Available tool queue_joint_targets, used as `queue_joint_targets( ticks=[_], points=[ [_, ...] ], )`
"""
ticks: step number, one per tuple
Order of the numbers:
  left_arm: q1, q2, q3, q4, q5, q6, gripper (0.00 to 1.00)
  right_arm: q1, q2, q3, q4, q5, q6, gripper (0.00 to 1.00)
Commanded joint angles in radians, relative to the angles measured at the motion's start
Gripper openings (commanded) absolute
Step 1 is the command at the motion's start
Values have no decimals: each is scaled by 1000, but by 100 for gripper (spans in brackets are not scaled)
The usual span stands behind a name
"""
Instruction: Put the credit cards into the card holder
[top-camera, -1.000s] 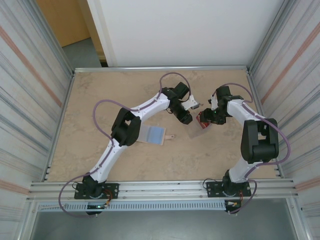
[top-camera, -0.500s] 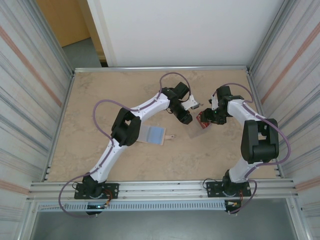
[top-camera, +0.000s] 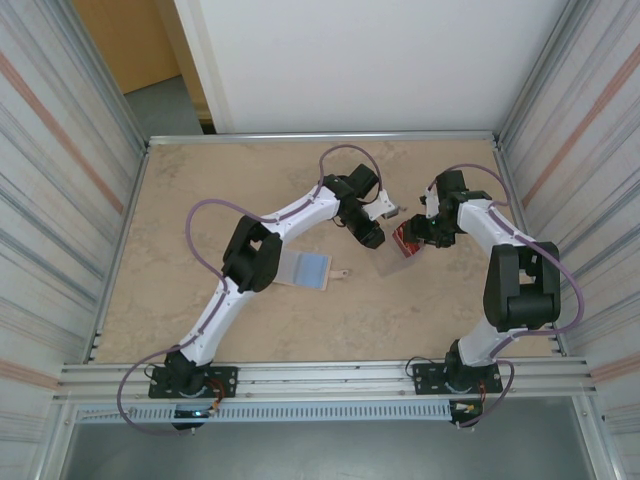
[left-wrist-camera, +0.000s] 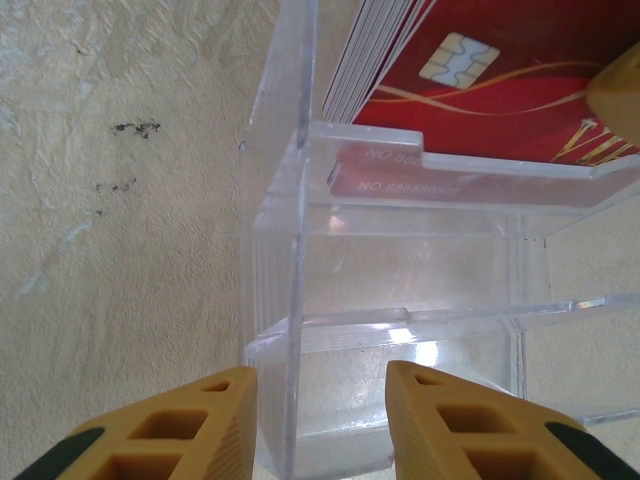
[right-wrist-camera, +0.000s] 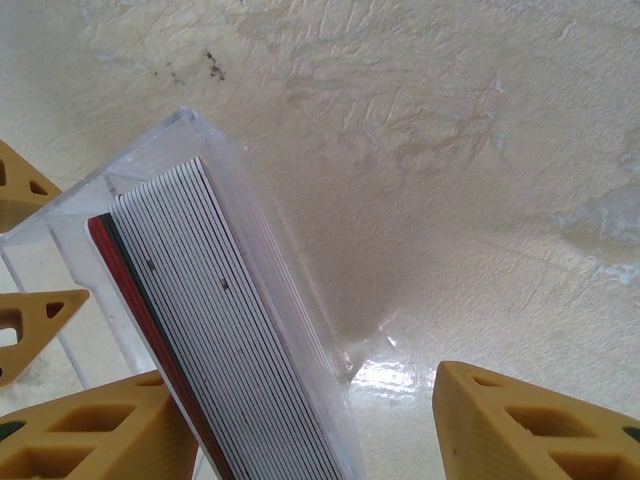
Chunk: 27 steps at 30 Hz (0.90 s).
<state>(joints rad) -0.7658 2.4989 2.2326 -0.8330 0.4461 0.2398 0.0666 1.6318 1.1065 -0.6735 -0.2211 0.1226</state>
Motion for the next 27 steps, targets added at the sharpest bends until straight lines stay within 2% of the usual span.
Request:
queue_joint_targets(
  ticks=[1, 21, 27],
  points=[
    [-4, 40, -24, -46, -37, 30, 37, -9, -44, -8, 7, 14, 9, 60],
    [-14, 33, -43, -40, -43, 38, 37, -31, -76, -13, 26, -13, 8, 48],
    [-17, 33, -41, -39, -48, 43, 37, -37, -76, -11, 26, -24, 6, 41]
  ],
)
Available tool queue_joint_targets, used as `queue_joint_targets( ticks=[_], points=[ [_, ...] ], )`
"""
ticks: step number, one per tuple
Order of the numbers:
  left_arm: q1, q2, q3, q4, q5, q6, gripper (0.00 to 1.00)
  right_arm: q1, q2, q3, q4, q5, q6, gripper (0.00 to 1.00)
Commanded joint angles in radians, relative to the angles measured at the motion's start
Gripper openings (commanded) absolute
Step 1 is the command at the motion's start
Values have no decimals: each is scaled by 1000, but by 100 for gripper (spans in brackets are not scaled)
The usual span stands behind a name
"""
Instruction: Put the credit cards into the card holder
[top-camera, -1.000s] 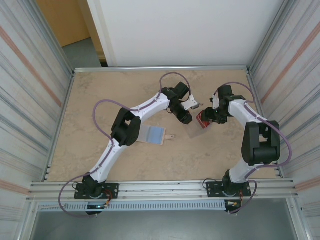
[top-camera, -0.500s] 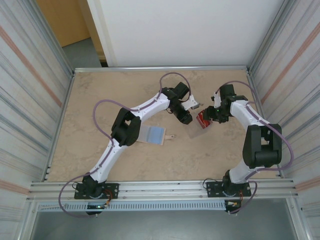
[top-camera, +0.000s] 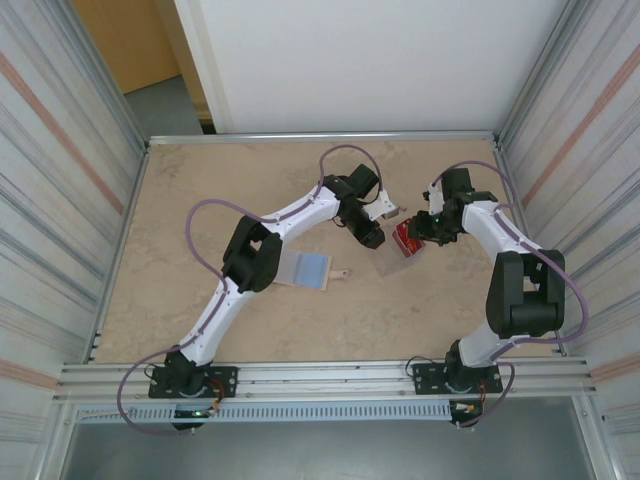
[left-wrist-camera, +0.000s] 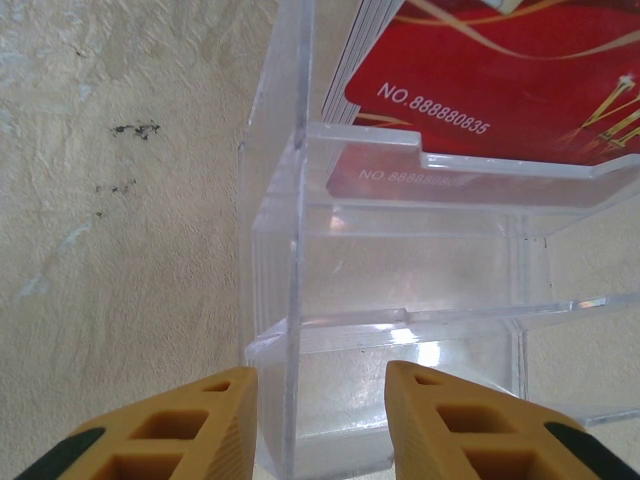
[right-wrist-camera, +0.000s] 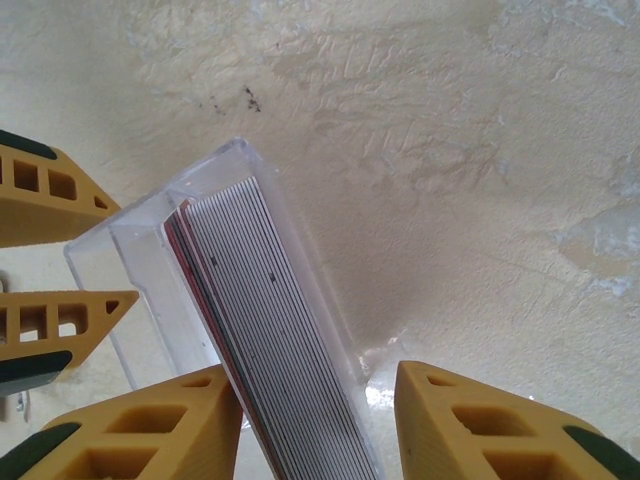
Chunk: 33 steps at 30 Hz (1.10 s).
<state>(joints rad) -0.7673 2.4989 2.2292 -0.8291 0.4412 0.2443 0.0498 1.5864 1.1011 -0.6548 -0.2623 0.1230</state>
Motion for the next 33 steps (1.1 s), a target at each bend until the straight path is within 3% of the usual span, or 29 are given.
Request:
queue_joint_targets(
  ticks=[1, 33],
  points=[
    [-15, 33, -38, -44, -44, 38, 37, -22, -31, -4, 6, 14, 6, 40],
    [-20, 40, -40, -47, -51, 44, 37, -25, -63, -21, 29, -22, 3, 30]
  ],
)
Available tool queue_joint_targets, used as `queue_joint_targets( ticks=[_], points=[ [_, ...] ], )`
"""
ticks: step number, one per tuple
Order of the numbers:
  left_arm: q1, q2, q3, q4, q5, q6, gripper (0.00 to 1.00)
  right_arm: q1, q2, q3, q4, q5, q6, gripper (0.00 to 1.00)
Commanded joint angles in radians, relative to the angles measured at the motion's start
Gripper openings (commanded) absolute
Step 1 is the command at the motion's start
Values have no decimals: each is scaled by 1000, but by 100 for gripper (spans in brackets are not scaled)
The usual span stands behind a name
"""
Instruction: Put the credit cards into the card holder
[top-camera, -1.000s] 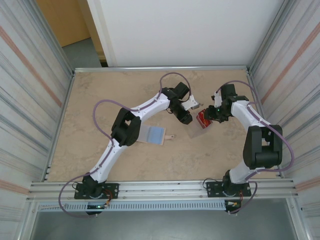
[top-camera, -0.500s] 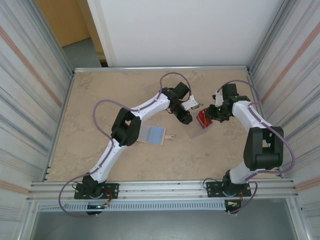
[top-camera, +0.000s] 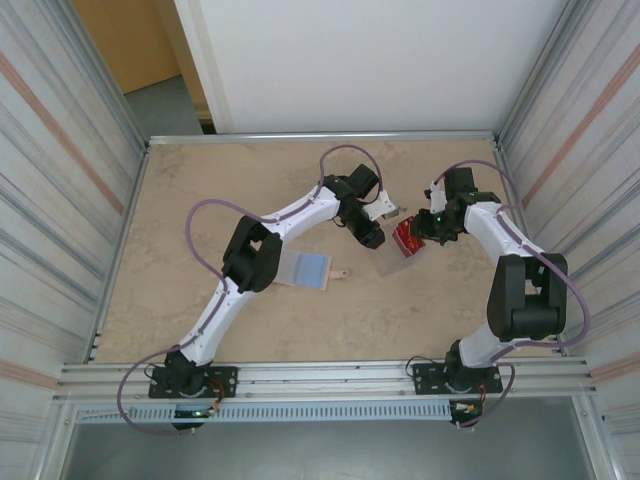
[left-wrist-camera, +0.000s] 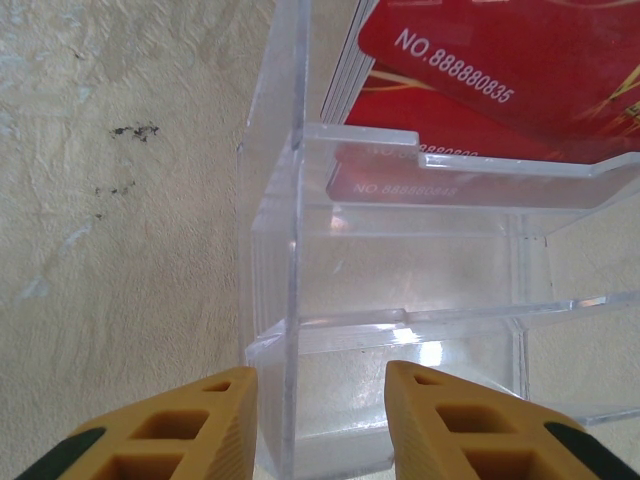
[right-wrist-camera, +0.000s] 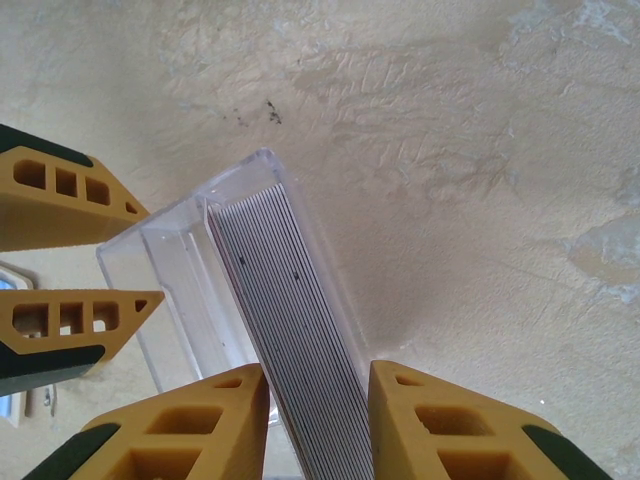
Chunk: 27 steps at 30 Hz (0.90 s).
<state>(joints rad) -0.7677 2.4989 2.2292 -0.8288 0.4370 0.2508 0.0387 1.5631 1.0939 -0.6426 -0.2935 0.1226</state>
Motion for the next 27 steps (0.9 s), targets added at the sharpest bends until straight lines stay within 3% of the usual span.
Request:
queue_joint_targets(
  ticks=[1, 27],
  points=[
    [-18, 41, -38, -48, -47, 38, 37, -15, -41, -14, 17, 7, 4, 30],
    [-23, 47, -39, -51, -46, 44, 37, 2, -52, -17, 8, 3, -7, 26]
  ],
)
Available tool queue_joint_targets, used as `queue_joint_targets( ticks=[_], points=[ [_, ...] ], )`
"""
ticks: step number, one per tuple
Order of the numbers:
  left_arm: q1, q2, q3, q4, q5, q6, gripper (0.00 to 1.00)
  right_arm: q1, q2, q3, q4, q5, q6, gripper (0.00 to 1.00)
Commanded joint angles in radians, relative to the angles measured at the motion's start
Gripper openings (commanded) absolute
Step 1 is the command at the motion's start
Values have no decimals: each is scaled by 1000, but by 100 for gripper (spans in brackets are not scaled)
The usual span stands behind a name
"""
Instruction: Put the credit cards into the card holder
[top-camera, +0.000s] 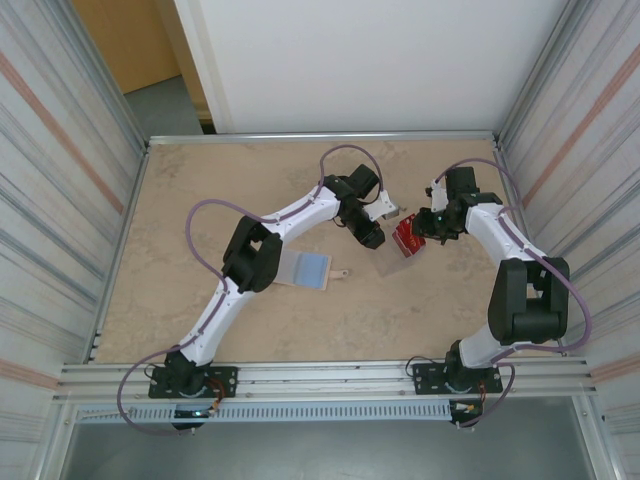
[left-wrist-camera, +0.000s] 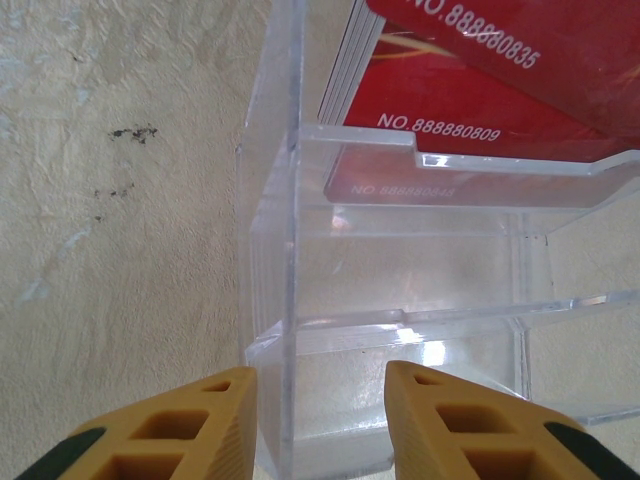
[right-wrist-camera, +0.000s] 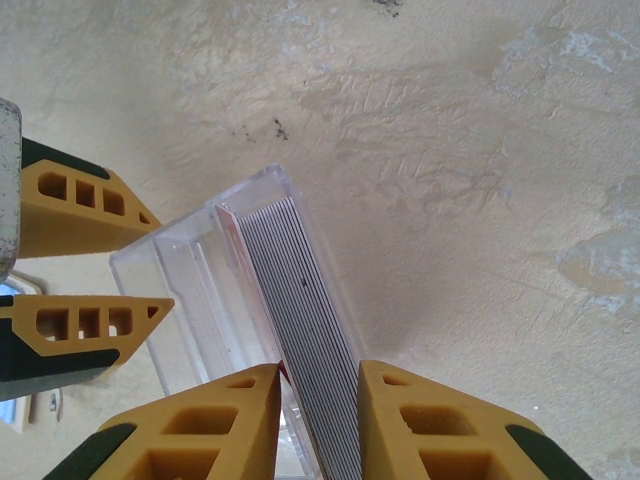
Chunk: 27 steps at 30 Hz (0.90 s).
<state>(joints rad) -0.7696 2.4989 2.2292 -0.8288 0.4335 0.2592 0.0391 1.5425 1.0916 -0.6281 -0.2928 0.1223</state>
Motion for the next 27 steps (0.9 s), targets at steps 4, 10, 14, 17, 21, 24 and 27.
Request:
queue_joint_targets(
  ticks=[4, 10, 14, 17, 21, 24, 27],
  points=[
    [-20, 49, -37, -52, -43, 37, 37, 4, -33, -13, -5, 0, -7, 25],
    [-19, 53, -36, -50, -43, 37, 37, 11, -34, -12, -7, 2, -9, 24],
    [-20, 54, -37, -50, -43, 37, 36, 11, -35, -11, -8, 5, -9, 23],
    [-22, 55, -36, -51, -43, 37, 37, 11, -37, -11, -7, 5, -9, 22],
    [-22, 55, -36, -52, -43, 38, 37, 13, -39, -12, -7, 5, -10, 22],
    [-23, 54, -36, -53, -43, 38, 37, 15, -40, -10, -10, 7, -10, 22],
    [-23, 55, -37, -54, -42, 38, 37, 15, -43, -9, -13, 8, -12, 22]
  ],
)
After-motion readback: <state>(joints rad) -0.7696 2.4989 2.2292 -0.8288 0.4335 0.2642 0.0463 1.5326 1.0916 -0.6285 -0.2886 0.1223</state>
